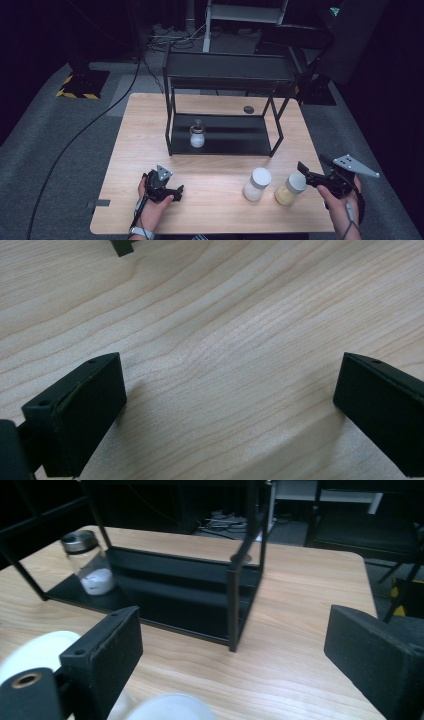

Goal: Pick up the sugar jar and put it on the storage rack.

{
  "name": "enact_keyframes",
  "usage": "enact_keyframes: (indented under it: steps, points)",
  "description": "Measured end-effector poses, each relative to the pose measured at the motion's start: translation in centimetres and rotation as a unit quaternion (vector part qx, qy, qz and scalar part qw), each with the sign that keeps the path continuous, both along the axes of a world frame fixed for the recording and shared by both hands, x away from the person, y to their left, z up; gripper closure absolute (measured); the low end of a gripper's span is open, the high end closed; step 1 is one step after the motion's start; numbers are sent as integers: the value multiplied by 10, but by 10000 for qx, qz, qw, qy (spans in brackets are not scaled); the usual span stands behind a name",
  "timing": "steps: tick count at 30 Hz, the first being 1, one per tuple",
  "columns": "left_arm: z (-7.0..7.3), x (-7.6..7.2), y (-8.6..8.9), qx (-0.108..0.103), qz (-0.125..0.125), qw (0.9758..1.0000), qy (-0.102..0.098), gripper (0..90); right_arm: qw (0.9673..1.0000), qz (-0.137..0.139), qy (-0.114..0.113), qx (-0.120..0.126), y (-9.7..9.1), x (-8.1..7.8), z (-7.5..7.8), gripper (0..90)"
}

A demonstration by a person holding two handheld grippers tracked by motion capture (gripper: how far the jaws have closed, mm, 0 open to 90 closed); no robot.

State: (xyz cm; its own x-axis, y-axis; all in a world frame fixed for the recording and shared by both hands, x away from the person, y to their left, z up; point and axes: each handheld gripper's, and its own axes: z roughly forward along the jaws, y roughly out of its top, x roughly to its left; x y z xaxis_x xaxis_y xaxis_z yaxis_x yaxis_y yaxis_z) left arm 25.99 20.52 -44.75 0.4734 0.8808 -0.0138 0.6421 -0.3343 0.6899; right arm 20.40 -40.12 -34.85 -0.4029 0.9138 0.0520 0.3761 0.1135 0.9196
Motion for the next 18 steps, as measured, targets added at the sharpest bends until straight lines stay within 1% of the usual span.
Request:
enact_keyframes:
  steps: [6, 10, 18]
  points:
    - [0, 0, 0, -3, 1, 10000, -3, 5, 9999, 97, -78, -28, 14, -4, 4, 86]
    - [0, 0, 0, -1, 3, 10000, 2, 5, 9999, 134, -91, -17, 23, -6, 5, 87]
    - [0, 0, 0, -3, 0, 10000, -2, 5, 9991, 394, -123, -15, 33, -8, 6, 80]
